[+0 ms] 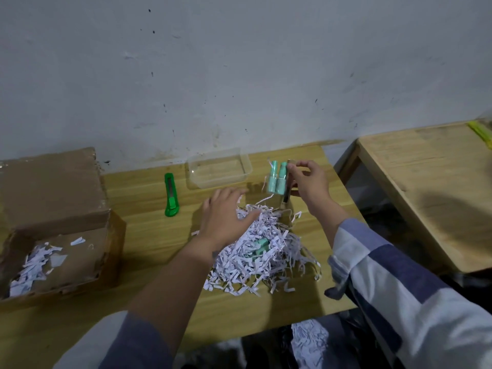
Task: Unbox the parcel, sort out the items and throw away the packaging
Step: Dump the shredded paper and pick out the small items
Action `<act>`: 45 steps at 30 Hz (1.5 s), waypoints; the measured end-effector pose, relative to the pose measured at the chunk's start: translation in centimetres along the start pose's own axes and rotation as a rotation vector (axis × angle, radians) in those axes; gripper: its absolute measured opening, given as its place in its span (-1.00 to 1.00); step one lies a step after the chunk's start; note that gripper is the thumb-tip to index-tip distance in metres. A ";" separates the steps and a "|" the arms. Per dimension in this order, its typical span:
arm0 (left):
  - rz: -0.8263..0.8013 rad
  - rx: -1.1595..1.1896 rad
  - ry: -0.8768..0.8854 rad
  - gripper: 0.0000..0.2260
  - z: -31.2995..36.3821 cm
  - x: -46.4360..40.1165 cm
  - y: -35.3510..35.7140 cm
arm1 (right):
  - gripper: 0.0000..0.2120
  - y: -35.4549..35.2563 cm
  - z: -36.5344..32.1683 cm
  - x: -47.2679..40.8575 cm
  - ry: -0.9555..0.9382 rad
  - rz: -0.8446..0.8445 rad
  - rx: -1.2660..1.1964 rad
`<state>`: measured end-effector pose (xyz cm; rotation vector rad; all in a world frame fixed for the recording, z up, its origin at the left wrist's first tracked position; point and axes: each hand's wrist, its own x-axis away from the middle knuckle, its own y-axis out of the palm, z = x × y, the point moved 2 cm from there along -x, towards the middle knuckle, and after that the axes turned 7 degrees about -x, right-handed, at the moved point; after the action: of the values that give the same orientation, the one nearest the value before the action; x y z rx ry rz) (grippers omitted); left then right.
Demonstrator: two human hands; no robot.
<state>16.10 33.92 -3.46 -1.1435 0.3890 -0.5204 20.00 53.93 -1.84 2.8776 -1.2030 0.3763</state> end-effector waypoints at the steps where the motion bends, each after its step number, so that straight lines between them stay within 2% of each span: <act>1: -0.032 0.013 -0.003 -0.37 0.4 -0.5 0.0 | -0.86 0.4 -0.1 0.2 0.002 -0.044 -0.018; 3: -0.084 0.080 -0.044 -0.22 1.1 -1.3 0.5 | -0.86 1.1 -0.1 0.5 0.003 -0.111 -0.049; 5: -0.122 0.202 -0.101 -0.21 1.6 -1.7 0.8 | -0.85 1.5 0.0 0.7 0.008 -0.155 -0.062; 6: -0.122 0.262 -0.116 -0.29 1.6 -2.0 1.0 | -0.85 1.5 0.0 0.8 0.008 -0.171 -0.064; 9: -0.103 0.354 -0.099 -0.71 1.4 -2.0 1.3 | -0.88 1.1 0.3 0.4 0.013 -0.174 -0.057; 11: -0.115 0.382 -0.095 -0.81 0.9 -1.6 1.5 | -0.90 0.4 0.5 0.0 0.012 -0.147 -0.051; 17: -0.122 0.249 -0.081 -0.78 -1.4 -0.9 1.8 | -0.96 -1.9 2.3 -1.9 0.013 0.046 0.085; 20: -0.158 0.171 -0.060 -0.79 -2.0 -0.4 2.3 | -0.81 -2.5 3.2 -2.8 0.046 0.126 0.157; 23: -0.160 0.096 0.019 -0.75 -2.2 0.3 2.9 | -0.74 -2.5 4.0 -3.9 0.104 0.166 0.197; 28: -0.166 0.071 0.078 -0.73 -2.7 1.2 3.7 | -0.69 -1.5 5.1 -5.4 0.182 0.126 0.221; 32: -0.117 0.084 0.091 -0.58 -3.2 1.7 3.9 | -0.69 -1.0 5.4 -6.1 0.182 0.111 0.271; 38: -0.091 0.078 0.100 -0.55 -3.3 1.7 4.0 | -0.61 -0.9 4.9 -5.8 0.145 -0.027 0.354; 41: -0.099 0.071 0.068 -0.51 -3.3 2.1 3.9 | -0.58 -0.8 4.2 -4.2 0.028 -0.046 0.474; 43: -0.108 0.066 0.077 -0.50 -3.0 2.4 3.5 | -0.65 -0.5 3.7 -2.2 -0.108 -0.050 0.573; 45: -0.106 0.047 0.102 -0.52 -2.6 3.0 3.0 | -0.78 0.1 3.5 0.7 -0.173 -0.123 0.543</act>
<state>17.70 31.20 -7.31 -1.0996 0.4033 -0.6797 21.14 53.04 -5.12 3.4903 -1.0699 0.5328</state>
